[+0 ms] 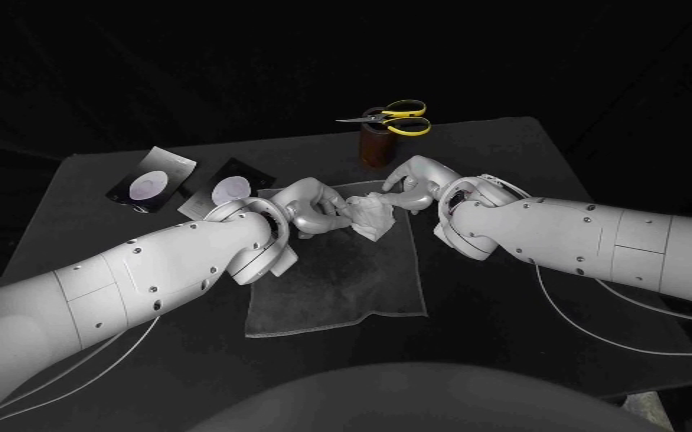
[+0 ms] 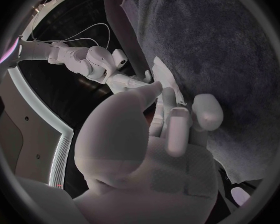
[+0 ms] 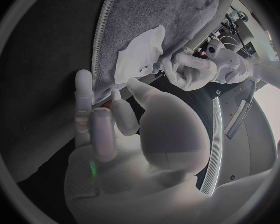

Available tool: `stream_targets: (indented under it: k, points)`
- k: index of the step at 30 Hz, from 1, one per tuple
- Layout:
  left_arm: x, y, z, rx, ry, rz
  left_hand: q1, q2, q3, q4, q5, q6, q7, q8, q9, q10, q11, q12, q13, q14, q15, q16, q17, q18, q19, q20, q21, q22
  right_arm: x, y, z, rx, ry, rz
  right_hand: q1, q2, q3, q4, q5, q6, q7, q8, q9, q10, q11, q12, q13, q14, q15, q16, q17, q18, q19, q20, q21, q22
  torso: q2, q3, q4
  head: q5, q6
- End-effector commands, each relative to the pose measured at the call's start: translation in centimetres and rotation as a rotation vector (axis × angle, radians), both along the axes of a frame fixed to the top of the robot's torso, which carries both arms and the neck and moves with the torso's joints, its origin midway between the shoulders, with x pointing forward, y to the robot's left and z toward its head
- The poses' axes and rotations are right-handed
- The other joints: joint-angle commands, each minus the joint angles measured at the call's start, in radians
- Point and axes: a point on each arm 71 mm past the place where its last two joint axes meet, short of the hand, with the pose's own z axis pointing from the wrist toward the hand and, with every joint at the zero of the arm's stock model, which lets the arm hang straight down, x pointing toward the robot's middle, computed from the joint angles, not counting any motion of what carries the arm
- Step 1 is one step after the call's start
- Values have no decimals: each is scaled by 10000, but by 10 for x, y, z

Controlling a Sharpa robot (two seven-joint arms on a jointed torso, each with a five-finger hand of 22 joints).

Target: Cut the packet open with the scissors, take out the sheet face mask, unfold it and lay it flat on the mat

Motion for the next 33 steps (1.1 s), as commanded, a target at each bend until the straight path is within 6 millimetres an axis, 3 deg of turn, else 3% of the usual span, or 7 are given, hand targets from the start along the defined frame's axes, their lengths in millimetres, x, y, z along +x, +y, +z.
stream_targets:
  k: [1, 8, 14, 19, 33]
  points:
    - [-1, -6, 4, -30, -653, -466, 97, 13, 55, 12, 24, 82, -1, 64, 7, -41, 9, 10, 5, 107, 28, 69, 378, -169, 48, 19, 52, 7, -1, -3, 0, -231, 33, 22, 72, -46, -55, -18, -18, -50, 4, -47, -13, -75, -1, -79, -43, -31, 84, -42, -33, 32, -43, 49, -48, -23, 0, 9, 1, -35, 1]
    - [0, -9, 5, -45, -789, -520, 105, 12, 74, -3, 24, 86, 0, 67, 6, -39, 7, 10, 4, 120, 25, 76, 410, -168, 45, 17, 52, 4, -4, -10, 4, -328, -316, -66, 474, 246, 91, -80, -10, 125, -3, 25, 12, -13, -13, 112, 41, 29, 79, 37, 117, 87, 8, 95, -87, -53, 1, 11, 0, -72, 1]
    - [1, -10, 5, -61, -844, -525, 110, 23, 109, -19, 24, 111, -4, 84, 8, -25, 5, 15, 5, 125, 22, 78, 418, -165, 37, 13, 48, -8, -12, -14, 9, -227, -508, 30, 772, 541, 391, -170, 25, 929, -290, 464, 135, 506, -253, 1181, 716, 412, -112, 418, 936, 143, 304, -18, 30, 12, 5, 14, 0, -105, 1]
    - [2, -10, 4, -16, -777, -568, 105, 19, 113, -21, 23, 116, -3, 88, 8, -22, 5, 16, 5, 128, 21, 79, 424, -169, 46, 12, 56, 8, -21, -14, 10, -76, -106, 166, 589, 489, 377, -88, 23, 1181, -412, 551, 128, 875, -359, 2007, 1305, 683, -210, 717, 1664, 97, 576, -127, 394, 183, 4, 16, 2, -130, 1]
    - [7, -13, -1, 279, -530, -480, 8, -27, 222, -45, 23, -74, 55, -33, -70, 1, 44, 6, -6, 138, 44, 82, 439, -172, 44, 17, 69, 13, -27, -13, 4, -225, 758, 18, -90, -15, -281, 375, 29, 1080, -338, 320, -22, 938, -294, 2155, 1420, 730, -166, 774, 1800, 54, 678, -131, 538, 291, 4, -7, 6, -197, 1]
